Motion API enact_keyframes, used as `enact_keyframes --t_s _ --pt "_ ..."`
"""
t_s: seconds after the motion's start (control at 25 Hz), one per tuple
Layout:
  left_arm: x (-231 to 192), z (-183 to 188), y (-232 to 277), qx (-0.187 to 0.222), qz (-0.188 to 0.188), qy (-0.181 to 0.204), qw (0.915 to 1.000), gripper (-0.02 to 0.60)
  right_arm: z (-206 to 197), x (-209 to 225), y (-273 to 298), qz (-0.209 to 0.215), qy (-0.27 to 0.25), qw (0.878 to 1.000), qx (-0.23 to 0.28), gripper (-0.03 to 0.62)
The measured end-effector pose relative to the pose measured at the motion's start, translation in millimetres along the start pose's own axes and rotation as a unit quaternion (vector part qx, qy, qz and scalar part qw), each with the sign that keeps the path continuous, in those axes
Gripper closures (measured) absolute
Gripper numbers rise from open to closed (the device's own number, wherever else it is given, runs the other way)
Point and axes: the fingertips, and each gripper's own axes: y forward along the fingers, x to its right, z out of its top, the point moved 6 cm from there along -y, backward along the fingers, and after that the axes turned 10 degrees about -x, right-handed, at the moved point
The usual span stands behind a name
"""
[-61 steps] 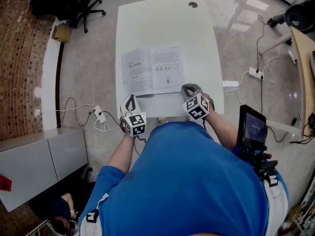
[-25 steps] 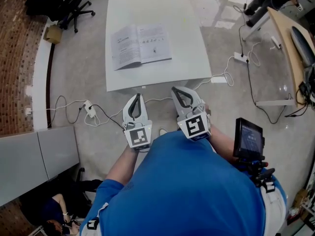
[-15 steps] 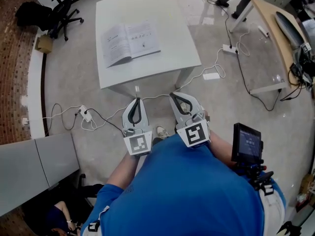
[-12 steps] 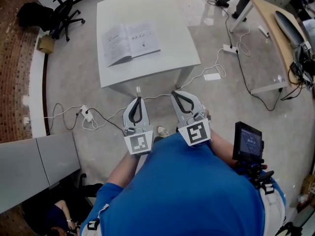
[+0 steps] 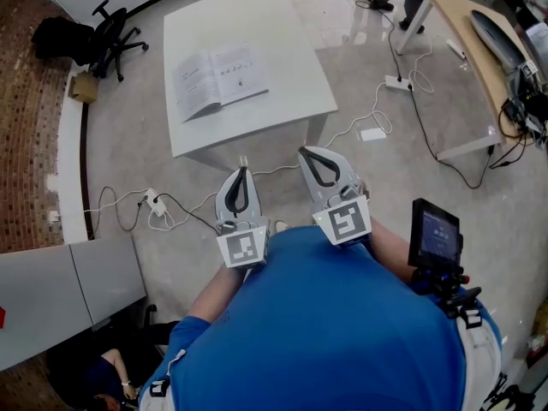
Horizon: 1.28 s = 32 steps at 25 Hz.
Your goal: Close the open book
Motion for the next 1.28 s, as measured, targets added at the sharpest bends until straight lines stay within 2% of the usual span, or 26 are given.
enact_keyframes --t_s 0.24,0.44,0.76,0.96,1.28 --pt "0.9 -2.8 -1.3 -0.003 0.002 0.004 1.0 0.575 1.4 -1.1 -1.7 -0.001 -0.002 1.0 0.008 0.591" --pt "-3.0 2.2 -2.8 0.001 0.022 0.0 0.9998 0.575 2.3 -2.8 -3.2 0.001 -0.004 1.0 0.014 0.591" --pt "-5.1 1.8 -5.5 -0.002 0.032 -0.005 0.9995 0.575 3.4 -5.7 -1.7 0.006 -0.009 1.0 0.014 0.591" --pt "-3.2 -1.2 -4.5 0.0 0.017 0.0 0.9999 0.575 5.8 -6.5 -0.2 0.006 -0.01 1.0 0.014 0.591" --pt "-4.8 2.4 -4.2 0.004 0.021 -0.003 0.9998 0.575 6.2 -8.0 1.0 0.009 -0.018 1.0 0.011 0.591"
